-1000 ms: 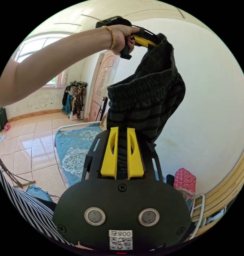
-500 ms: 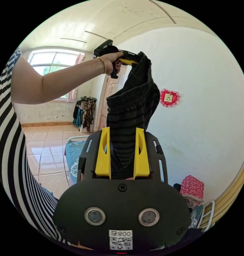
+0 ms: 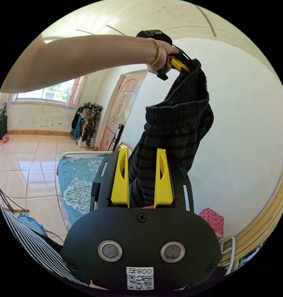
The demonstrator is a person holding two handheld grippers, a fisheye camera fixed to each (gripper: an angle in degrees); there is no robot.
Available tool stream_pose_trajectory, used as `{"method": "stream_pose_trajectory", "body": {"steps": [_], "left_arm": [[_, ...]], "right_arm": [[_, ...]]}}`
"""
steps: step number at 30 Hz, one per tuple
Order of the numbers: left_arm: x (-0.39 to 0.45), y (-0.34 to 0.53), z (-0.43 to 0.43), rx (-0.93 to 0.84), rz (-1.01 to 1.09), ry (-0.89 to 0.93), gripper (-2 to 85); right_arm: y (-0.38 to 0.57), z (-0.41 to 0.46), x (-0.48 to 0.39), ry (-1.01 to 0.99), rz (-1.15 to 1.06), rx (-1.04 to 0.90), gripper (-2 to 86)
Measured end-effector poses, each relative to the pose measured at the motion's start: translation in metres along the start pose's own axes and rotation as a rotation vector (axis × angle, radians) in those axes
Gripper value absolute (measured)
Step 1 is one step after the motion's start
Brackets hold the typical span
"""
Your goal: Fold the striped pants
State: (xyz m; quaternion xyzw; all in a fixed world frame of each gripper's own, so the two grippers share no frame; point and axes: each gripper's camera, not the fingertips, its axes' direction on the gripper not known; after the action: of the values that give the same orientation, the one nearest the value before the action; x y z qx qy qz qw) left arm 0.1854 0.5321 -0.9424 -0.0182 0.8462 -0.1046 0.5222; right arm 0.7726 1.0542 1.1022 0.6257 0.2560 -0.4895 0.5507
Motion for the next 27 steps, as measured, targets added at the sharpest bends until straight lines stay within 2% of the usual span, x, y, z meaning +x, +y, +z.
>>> {"method": "stream_pose_trajectory", "body": {"steps": [3, 6, 9, 14, 16, 27], "left_arm": [[0.008, -0.014, -0.007, -0.019, 0.024, -0.001, 1.0], [0.010, -0.029, -0.020, -0.033, 0.052, -0.002, 0.9], [0.008, -0.045, -0.037, -0.060, 0.079, 0.012, 0.9], [0.008, -0.073, -0.069, -0.116, 0.188, 0.017, 0.7], [0.007, -0.084, -0.082, -0.129, 0.214, 0.038, 0.5], [0.001, -0.196, -0.156, -0.101, 0.350, 0.210, 0.5]], "right_arm": [[-0.003, -0.004, 0.005, 0.156, -0.011, -0.044, 4.8], [-0.003, -0.017, 0.028, 0.219, 0.018, -0.074, 3.2], [-0.007, -0.035, 0.071, 0.155, 0.135, -0.124, 2.7], [-0.025, -0.073, 0.158, 0.217, 0.286, -0.118, 2.1], [-0.039, -0.081, 0.189, 0.169, 0.325, -0.116, 2.0], [-0.181, -0.116, 0.289, 0.275, 0.231, 0.064, 1.5]]}}
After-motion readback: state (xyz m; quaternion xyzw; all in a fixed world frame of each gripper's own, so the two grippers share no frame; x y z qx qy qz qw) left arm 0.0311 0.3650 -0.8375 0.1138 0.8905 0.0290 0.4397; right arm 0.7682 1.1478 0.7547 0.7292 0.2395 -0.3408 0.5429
